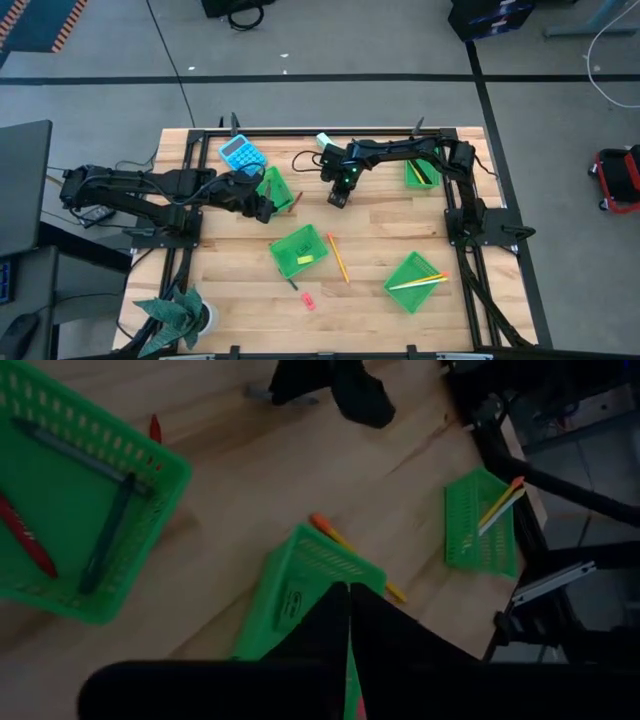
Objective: Sort crayons/erasers/pens/pencils in bins
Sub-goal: Put the gray crayon into the top left green bin
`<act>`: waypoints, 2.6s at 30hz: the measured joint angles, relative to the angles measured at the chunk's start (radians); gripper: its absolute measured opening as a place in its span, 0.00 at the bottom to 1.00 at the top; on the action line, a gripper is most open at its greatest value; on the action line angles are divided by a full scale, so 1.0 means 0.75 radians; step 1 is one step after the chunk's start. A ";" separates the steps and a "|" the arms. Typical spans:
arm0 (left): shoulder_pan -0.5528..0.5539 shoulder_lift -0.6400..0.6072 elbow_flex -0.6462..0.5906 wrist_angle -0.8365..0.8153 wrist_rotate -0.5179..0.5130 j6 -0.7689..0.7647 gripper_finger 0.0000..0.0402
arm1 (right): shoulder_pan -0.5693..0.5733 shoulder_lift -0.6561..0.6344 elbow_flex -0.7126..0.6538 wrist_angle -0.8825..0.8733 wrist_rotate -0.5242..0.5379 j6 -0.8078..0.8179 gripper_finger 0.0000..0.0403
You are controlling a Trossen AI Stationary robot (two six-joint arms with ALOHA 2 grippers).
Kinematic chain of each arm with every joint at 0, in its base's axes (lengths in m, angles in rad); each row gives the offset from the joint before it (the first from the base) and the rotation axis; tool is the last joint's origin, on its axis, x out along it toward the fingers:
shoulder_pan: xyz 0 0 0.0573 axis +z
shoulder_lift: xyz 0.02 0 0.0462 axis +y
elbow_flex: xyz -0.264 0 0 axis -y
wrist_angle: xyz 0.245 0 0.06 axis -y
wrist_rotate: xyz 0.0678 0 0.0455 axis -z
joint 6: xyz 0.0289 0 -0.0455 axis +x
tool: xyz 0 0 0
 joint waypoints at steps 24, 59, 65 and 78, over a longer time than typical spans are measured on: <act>0.014 -0.093 0.002 -0.145 -0.105 0.058 0.02 | 0.093 -0.248 0.009 0.662 -0.260 0.596 0.08; 0.277 -0.003 0.002 0.208 -0.370 -0.256 0.38 | 0.168 -0.110 0.010 1.100 0.017 0.720 0.09; 0.273 0.090 0.002 0.214 -0.316 -0.338 0.52 | 0.155 -0.110 0.010 1.112 0.006 0.730 0.09; 0.276 0.148 0.001 0.225 -0.316 -0.323 0.58 | 0.138 -0.111 0.010 1.110 -0.048 0.734 0.09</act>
